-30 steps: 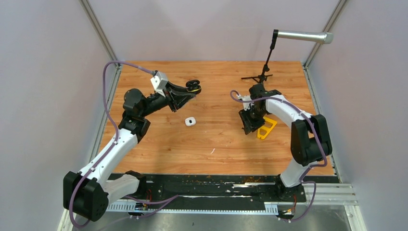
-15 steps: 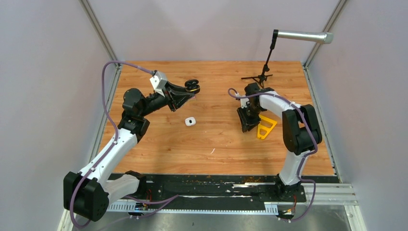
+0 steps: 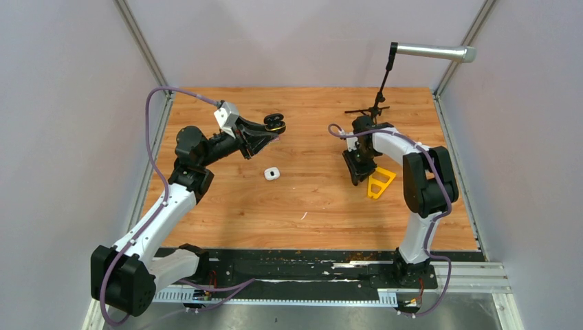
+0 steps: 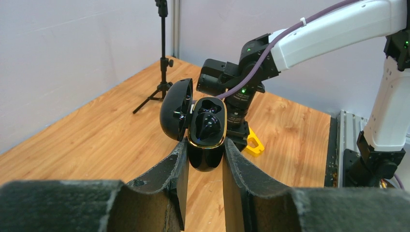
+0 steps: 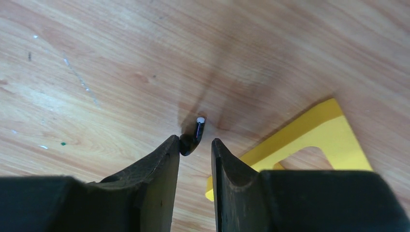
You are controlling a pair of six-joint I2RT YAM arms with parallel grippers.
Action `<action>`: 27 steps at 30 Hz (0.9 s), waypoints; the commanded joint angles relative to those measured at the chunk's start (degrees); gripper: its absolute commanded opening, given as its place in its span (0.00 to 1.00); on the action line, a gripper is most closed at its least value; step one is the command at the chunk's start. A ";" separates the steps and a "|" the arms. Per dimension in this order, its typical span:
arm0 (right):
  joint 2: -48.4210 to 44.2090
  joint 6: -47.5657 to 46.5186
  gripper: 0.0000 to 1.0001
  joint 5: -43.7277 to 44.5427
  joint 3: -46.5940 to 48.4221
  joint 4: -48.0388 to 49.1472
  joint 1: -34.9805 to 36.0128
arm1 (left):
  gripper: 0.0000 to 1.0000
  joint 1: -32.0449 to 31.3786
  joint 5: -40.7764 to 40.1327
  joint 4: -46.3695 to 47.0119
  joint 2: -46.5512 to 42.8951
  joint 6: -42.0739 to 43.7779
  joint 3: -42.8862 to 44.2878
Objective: Insert the wireless bluetooth earbuds into the charging case
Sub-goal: Pick up the earbud from the center of the board.
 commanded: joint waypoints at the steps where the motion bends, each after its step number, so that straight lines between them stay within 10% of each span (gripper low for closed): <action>1: -1.16 -2.51 0.31 3.20 3.69 2.22 -1.24 | 0.00 0.24 0.04 2.29 -0.59 0.34 0.96; 10: -3.64 -3.51 0.32 -2.35 5.39 1.73 -1.25 | 0.00 0.24 0.03 2.27 -0.58 0.17 1.05; 18: -5.78 -7.10 0.01 2.68 0.95 2.45 -1.80 | 0.00 0.24 -0.05 2.30 -0.74 0.21 1.05; 27: -3.77 -8.65 0.00 1.95 -0.58 2.45 -1.92 | 0.00 0.24 0.04 2.22 -1.26 0.10 0.94</action>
